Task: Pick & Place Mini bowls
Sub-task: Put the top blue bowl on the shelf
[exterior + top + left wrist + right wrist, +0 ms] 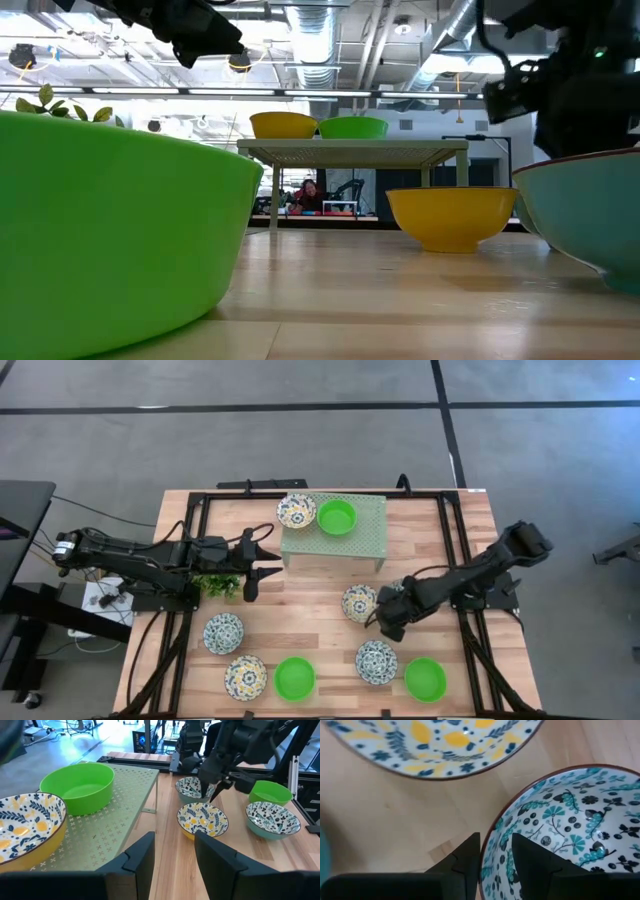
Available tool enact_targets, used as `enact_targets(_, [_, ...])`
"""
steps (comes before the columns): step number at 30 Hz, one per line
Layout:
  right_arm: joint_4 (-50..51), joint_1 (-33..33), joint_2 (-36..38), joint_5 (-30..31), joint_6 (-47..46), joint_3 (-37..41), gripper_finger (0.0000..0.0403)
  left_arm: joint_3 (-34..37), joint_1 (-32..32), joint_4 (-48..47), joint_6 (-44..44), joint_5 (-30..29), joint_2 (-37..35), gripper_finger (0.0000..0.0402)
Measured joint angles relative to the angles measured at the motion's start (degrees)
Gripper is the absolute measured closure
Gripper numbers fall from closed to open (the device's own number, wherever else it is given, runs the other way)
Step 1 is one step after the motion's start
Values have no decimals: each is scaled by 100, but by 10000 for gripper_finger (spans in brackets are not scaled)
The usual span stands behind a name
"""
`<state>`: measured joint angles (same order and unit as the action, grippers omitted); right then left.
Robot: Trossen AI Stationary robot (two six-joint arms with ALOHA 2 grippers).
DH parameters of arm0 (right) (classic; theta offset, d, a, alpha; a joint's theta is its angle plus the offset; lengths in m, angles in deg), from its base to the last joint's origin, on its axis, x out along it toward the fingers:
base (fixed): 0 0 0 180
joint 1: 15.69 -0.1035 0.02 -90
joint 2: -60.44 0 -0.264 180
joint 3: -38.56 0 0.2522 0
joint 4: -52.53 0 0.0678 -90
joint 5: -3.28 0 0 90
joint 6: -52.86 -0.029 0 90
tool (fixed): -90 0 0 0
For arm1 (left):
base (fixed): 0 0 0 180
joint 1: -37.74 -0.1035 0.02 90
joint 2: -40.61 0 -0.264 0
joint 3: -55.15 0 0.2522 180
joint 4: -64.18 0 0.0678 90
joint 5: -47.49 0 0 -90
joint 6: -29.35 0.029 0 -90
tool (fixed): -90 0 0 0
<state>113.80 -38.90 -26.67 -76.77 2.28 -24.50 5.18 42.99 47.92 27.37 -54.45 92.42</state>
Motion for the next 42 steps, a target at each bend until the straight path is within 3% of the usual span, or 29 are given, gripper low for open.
enact_targets(3, [-2, 109, -50, -112, 7, 0, 309, 0, 2, 2, 0, 1, -1, 262])
enact_targets(9, [170, 201, 51, -267, 16, -25, 386, 0, 2, 7, 2, 2, 0, 262])
enact_targets(15, [492, 163, 15, -509, -74, -262, 376, 0, 1, 39, 18, 1, 0, 262])
enact_targets(19, [692, 42, 15, -936, -5, -811, 395, 0, 0, 44, 25, 1, 0, 262])
enact_targets(23, [1212, -110, 12, -915, -7, -1468, 389, 2, 0, 46, 24, 0, 0, 262])
enact_targets(31, [1633, -295, 17, 22, 866, -2681, 393, 2, 0, 50, 24, 1, 0, 262])
enact_targets(42, [2214, 223, 17, 1379, 3463, -3467, 394, 2, 0, 96, 24, 2, 0, 262])
